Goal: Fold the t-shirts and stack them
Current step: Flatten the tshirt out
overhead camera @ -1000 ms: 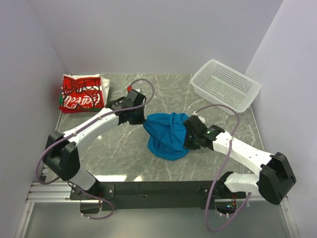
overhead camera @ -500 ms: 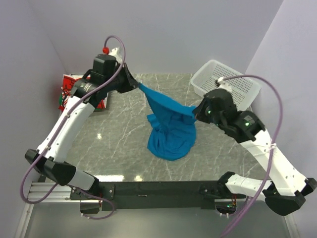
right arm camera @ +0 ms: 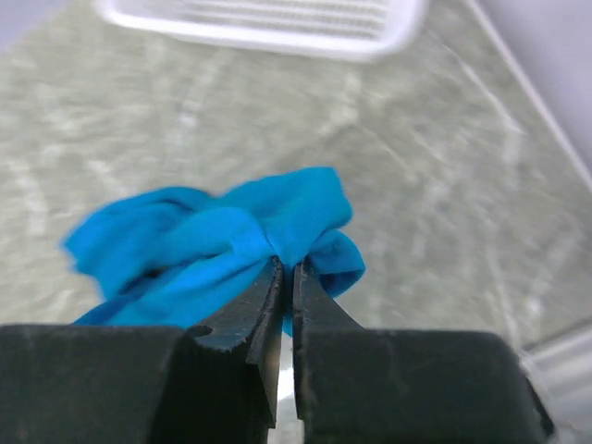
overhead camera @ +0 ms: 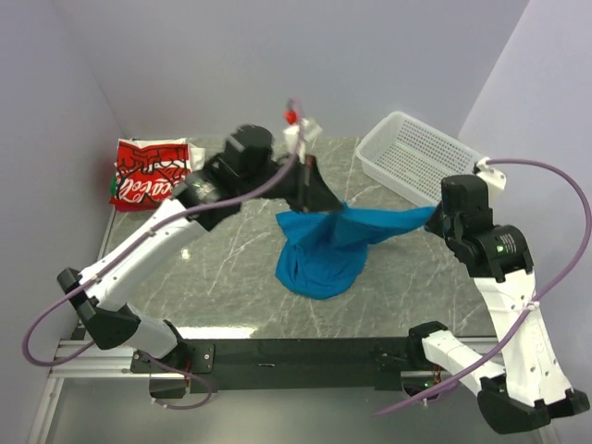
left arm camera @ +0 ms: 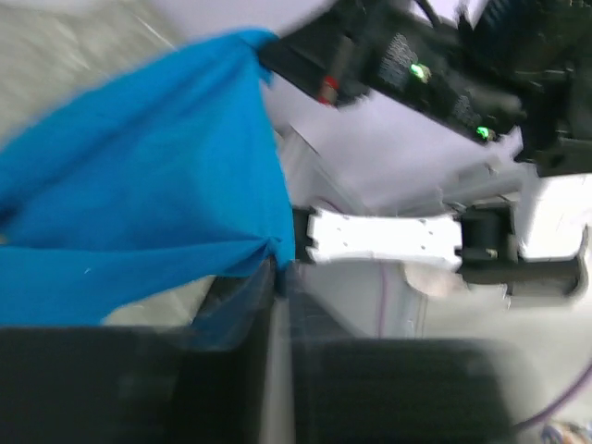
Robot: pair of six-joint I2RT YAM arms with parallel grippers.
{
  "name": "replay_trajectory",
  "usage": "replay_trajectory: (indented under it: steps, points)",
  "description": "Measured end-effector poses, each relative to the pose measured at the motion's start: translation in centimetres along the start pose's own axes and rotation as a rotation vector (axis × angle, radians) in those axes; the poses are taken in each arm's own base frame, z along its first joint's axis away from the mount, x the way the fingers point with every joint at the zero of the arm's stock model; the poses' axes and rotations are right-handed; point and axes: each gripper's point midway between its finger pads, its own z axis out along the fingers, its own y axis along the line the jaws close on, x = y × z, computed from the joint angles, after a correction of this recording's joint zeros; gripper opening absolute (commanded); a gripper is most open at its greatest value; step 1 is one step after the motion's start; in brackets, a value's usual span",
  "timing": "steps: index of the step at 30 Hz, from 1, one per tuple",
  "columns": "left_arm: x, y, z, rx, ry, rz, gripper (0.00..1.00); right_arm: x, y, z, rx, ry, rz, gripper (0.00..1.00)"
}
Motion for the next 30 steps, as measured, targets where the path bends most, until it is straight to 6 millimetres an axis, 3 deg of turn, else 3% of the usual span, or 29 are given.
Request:
replay_trajectory:
  steps: [1,2,3,4,6,10,13,16,18,22,24,30]
  points:
    - [1.3,-0.5,0.8,0.026,0.033,0.002,0.39,0.6,-1.1,0.2,0.031,0.005,-0.005,0.34]
    - [2.5,-0.8,1.6,0.046,0.068,-0.005,0.57,1.2,-1.8,0.3,0.053,0.013,-0.009,0.46]
    - [3.5,-0.7,2.2,0.048,0.096,-0.02,0.84,1.9,-2.6,0.5,0.079,0.023,-0.019,0.54]
    - [4.1,-0.3,2.6,0.036,0.11,-0.024,0.9,2.5,-3.2,0.6,0.095,0.032,-0.03,0.62]
    - [4.5,1.1,3.0,-0.021,0.119,-0.038,0.95,3.4,-3.8,0.9,0.111,0.051,-0.049,0.68]
    - [3.0,5.6,1.9,-0.19,0.062,-0.071,0.95,4.6,-3.3,1.2,0.07,0.088,-0.059,0.71]
    - [1.8,12.0,-0.4,-0.384,-0.02,-0.155,0.94,5.8,-2.1,1.5,-0.004,0.124,-0.048,0.7]
    - [3.4,19.9,-3.3,-0.612,-0.051,-0.254,0.89,7.9,-0.8,2.0,-0.084,0.181,-0.031,0.7]
    - [5.9,23.0,-3.7,-0.697,-0.01,-0.298,0.86,9.7,-0.2,2.3,-0.12,0.232,-0.026,0.7]
    - [11.7,25.9,-2.6,-0.766,0.13,-0.337,0.82,13.2,1.2,2.3,-0.193,0.325,-0.041,0.7]
    - [13.6,26.6,-2.2,-0.785,0.179,-0.336,0.79,14.7,1.7,1.9,-0.22,0.362,-0.05,0.7]
    - [15.0,28.8,-1.1,-0.824,0.216,-0.308,0.76,19.2,2.8,0.8,-0.309,0.472,-0.078,0.69]
